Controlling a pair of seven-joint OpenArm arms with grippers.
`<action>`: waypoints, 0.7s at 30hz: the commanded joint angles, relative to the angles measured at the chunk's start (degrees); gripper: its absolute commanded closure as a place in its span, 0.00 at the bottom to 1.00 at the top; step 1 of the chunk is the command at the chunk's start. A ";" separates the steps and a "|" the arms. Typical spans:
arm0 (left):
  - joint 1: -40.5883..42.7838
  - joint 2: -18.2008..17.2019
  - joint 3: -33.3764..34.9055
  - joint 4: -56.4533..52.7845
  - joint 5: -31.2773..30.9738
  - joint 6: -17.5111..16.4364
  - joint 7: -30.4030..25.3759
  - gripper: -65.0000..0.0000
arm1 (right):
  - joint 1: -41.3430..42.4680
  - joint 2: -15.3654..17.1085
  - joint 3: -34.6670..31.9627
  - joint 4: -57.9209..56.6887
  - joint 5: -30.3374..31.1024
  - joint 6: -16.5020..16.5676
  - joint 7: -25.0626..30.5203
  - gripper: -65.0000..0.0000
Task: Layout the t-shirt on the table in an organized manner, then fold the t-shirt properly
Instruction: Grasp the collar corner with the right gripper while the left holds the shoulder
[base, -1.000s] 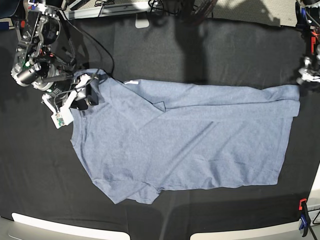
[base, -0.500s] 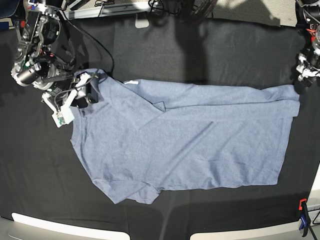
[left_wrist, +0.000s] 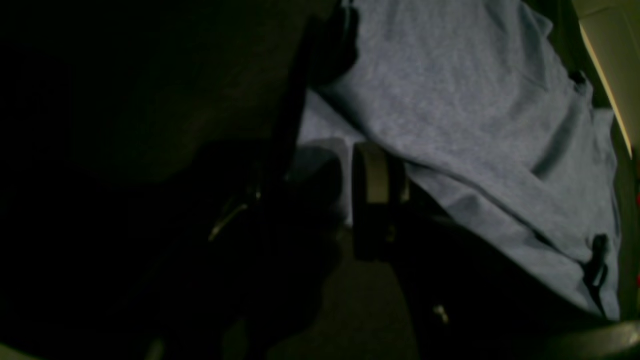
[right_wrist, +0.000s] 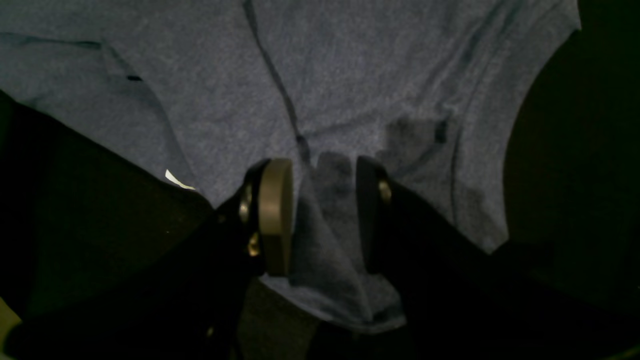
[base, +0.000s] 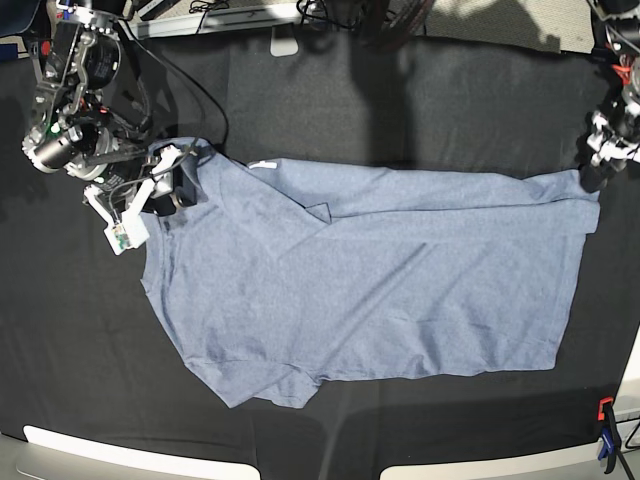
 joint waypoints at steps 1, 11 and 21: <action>-0.74 -1.14 -0.24 0.70 -0.17 -0.66 -1.05 0.68 | 0.61 0.66 0.26 0.74 0.83 0.26 0.66 0.68; -1.03 -1.11 -0.24 0.70 -0.63 -0.68 1.40 0.73 | 0.63 0.66 0.26 0.74 0.85 0.26 0.55 0.68; -1.03 -1.14 -0.24 0.70 -1.01 -0.68 1.46 1.00 | 0.61 0.66 0.26 0.74 0.83 0.26 0.52 0.68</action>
